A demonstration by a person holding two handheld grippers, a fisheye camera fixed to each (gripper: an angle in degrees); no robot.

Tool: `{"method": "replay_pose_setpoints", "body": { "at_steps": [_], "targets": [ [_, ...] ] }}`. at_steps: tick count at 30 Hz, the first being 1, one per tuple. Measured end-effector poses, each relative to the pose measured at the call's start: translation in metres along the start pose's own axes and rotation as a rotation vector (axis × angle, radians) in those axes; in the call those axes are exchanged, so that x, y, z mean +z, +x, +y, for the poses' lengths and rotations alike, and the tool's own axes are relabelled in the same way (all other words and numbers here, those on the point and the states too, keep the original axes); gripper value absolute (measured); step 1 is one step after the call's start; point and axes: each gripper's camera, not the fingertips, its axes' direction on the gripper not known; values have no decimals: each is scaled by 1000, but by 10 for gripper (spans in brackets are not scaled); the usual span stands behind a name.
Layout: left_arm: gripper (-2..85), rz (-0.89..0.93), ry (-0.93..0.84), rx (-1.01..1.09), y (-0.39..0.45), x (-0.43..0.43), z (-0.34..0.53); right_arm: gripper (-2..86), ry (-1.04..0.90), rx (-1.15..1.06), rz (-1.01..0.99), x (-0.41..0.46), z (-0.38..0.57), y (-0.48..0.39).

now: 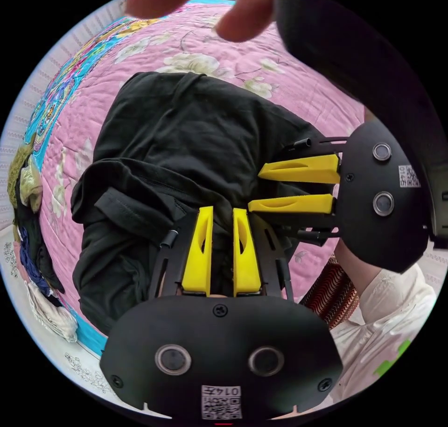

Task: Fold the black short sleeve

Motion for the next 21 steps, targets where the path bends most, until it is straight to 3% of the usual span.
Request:
{"method": "replay_pose_setpoints", "body": {
  "at_steps": [15, 21],
  "targets": [
    [66, -2, -46, 39, 12, 2, -4, 106, -14, 30, -37, 29, 21, 18],
    [66, -12, -75, 5, 13, 4, -7, 104, 77, 53, -50, 39, 47, 21]
  ]
}}
